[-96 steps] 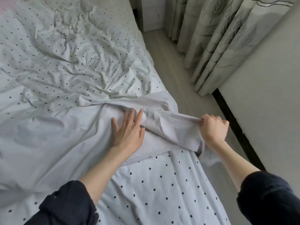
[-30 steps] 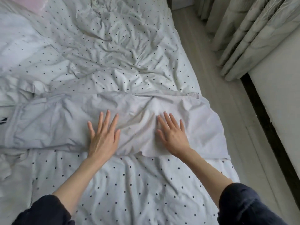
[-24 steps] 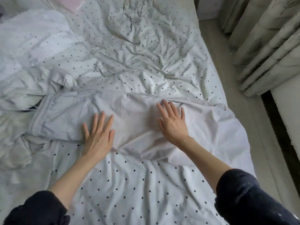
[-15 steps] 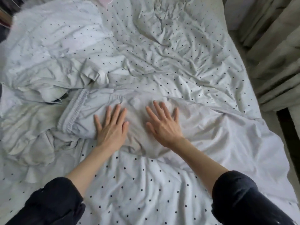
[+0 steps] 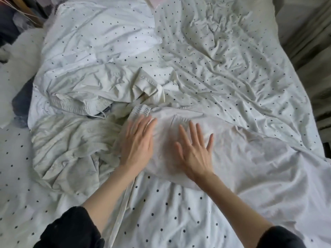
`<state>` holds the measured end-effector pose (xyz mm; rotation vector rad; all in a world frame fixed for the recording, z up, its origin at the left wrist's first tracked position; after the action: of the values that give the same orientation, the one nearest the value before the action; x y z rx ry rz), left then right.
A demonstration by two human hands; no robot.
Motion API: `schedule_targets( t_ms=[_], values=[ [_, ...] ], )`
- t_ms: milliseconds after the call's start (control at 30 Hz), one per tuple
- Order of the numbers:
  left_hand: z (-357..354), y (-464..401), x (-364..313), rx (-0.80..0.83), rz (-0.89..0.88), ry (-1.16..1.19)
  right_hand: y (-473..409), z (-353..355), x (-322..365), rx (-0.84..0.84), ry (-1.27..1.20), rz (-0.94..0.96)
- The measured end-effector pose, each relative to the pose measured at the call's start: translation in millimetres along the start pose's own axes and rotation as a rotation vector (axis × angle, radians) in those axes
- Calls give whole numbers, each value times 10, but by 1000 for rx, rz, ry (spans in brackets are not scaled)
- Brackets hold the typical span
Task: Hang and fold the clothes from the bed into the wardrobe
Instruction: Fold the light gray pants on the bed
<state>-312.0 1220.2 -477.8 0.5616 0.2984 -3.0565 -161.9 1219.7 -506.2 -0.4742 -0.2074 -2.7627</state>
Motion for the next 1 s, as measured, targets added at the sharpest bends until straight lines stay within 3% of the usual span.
schedule_targets(
  t_ms=[67, 167, 233, 367, 467, 667, 733, 833, 1000],
  values=[
    [164, -65, 438, 9, 251, 119, -84, -115, 298, -2, 29, 81],
    [-130, 14, 1026, 363, 672, 373, -190, -425, 406, 98, 95, 72],
    [-271, 62, 1165, 545, 768, 481, -205, -521, 365, 114, 131, 56],
    [-397, 66, 1270, 716, 973, 890, -227, -558, 336, 79, 231, 57],
    [-344, -10, 1263, 769, 926, 861, -251, -566, 365, 103, 265, 60],
    [-11, -118, 1058, 636, 819, 823, -270, -561, 393, 253, 92, 107],
    [199, -181, 896, 565, 746, 812, -269, -325, 337, 185, -226, 44],
    [480, -262, 457, 491, 635, 818, -119, 162, -112, -114, -879, -300],
    [536, -362, -539, 381, 570, 786, 301, 441, -616, -140, -1397, -542]
  ],
)
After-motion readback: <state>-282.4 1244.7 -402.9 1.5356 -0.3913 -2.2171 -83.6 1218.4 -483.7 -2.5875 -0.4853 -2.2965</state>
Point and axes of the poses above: each hand's wrist, its own y-axis away from the middle knuckle, its own z-axis out of the back of the hand, x = y × z, the point moved 10 cm from there along -y, towards the middle knuckle, and after that the axes turned 7 degrees about z, right-handed, at the moved point
